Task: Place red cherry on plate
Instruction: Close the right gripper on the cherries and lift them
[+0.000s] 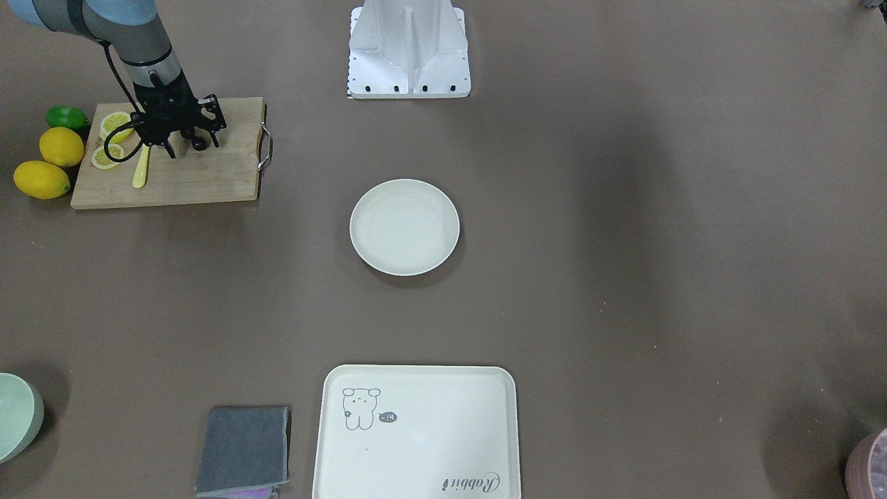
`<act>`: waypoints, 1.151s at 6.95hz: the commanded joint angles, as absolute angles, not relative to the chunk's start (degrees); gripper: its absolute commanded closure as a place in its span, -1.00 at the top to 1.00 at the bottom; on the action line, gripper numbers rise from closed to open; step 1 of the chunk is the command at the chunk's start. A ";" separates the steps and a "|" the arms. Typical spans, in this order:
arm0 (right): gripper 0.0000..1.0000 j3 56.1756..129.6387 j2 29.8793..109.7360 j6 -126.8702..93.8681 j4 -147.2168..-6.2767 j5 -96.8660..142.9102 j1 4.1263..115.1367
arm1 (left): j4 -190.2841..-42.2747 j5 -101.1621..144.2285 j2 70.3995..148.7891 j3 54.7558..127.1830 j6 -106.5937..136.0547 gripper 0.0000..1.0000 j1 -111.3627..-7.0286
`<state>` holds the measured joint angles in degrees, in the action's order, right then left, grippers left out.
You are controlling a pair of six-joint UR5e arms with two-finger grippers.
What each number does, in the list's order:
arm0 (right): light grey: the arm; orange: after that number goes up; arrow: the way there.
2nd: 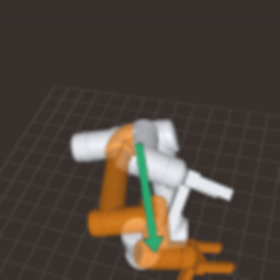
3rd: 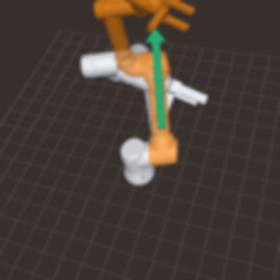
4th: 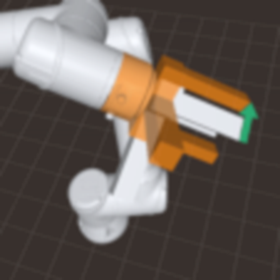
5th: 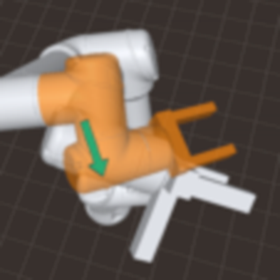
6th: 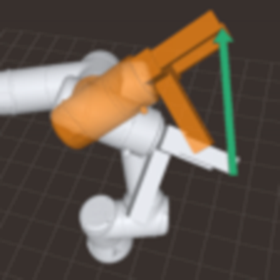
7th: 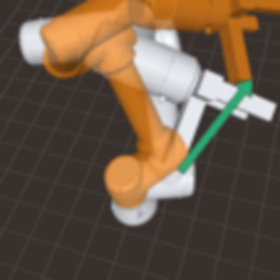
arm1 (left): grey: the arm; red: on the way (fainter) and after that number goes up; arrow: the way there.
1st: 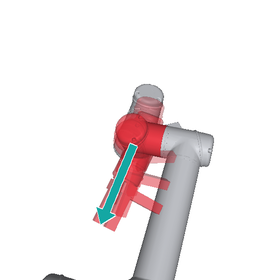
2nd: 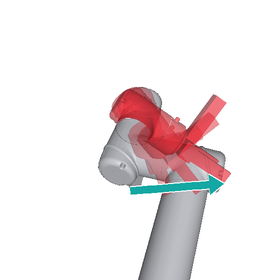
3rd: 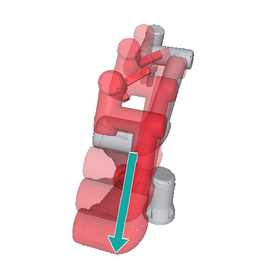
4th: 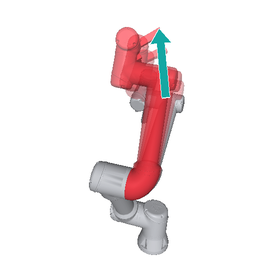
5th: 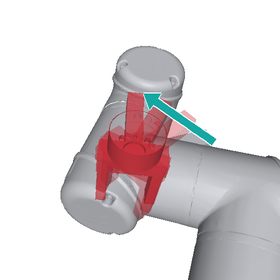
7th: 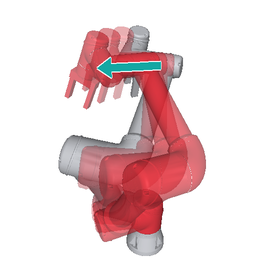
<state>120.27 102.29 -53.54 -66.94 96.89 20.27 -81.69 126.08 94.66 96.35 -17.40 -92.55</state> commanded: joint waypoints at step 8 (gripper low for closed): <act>-0.41 120.50 102.48 -55.63 -66.97 97.56 19.78 | -84.02 126.30 93.43 96.94 -17.40 0.96 -92.55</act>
<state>120.50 102.49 -55.57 -66.98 97.42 19.83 -83.95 126.28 93.47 96.79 -17.40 -92.55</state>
